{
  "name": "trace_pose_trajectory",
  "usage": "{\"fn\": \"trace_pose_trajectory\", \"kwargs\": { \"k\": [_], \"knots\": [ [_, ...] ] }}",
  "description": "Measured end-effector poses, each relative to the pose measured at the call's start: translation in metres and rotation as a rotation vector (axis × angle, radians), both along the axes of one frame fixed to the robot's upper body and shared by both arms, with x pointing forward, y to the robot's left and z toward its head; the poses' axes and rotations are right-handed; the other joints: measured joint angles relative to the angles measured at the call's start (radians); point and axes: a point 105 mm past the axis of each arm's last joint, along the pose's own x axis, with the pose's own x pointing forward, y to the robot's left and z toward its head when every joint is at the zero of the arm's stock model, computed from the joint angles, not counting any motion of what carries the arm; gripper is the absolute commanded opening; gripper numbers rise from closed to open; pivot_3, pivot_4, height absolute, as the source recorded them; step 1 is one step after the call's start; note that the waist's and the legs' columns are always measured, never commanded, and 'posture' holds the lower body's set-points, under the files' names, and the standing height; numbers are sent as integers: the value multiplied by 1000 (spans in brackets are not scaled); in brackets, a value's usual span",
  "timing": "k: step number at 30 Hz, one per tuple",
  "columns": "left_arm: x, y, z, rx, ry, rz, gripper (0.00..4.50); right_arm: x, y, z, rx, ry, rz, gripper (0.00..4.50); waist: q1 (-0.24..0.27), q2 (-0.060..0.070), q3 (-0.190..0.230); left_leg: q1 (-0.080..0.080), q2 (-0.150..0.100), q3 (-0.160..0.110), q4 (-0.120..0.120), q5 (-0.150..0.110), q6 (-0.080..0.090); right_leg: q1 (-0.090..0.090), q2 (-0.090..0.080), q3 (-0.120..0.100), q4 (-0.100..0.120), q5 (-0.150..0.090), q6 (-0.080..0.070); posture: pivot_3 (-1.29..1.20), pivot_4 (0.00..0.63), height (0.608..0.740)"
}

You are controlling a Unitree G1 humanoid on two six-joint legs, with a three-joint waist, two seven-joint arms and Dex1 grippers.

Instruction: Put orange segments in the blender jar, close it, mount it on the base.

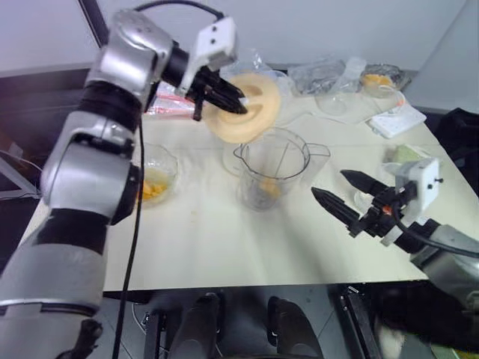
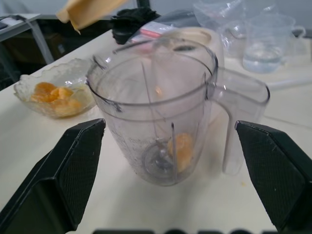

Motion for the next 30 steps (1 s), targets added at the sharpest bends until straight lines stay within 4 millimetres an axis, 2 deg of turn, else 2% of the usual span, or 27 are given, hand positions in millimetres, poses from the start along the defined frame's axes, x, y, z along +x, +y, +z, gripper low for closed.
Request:
{"fn": "trace_pose_trajectory", "kwargs": {
  "k": [6, 11, 24, 30],
  "knots": [
    [-9, -37, 7, 20, 68, -40, 242, 3, 3, -11, 29, -2, -48, 4500, 6, 0, 0, 0, 0, -1, 1, 0, 0, 1, 0, 0, 0, -1, 0, 0, 150, 740],
    [-20, -56, -4, 92, 119, -114, 242, 2, 2, -15, 34, -6, -79, 4500, 1, 0, 0, 0, 1, 0, 2, 0, 1, 1, 0, 0, 0, 0, 0, 0, 150, 740],
    [-19, -69, -21, 192, 79, -113, 242, -2, 7, -19, 42, -14, -136, 4500, 3, 0, 0, 0, 1, 0, 3, 0, 1, 1, 0, 0, 1, 0, 0, 0, 150, 740],
    [-23, -71, -49, 249, 163, -141, 242, 3, 12, -14, 67, -42, -146, 4500, 3, 0, 0, 0, 1, 0, 4, 0, 1, 1, 0, 0, 2, 0, 0, 0, 150, 740]
  ]
}}
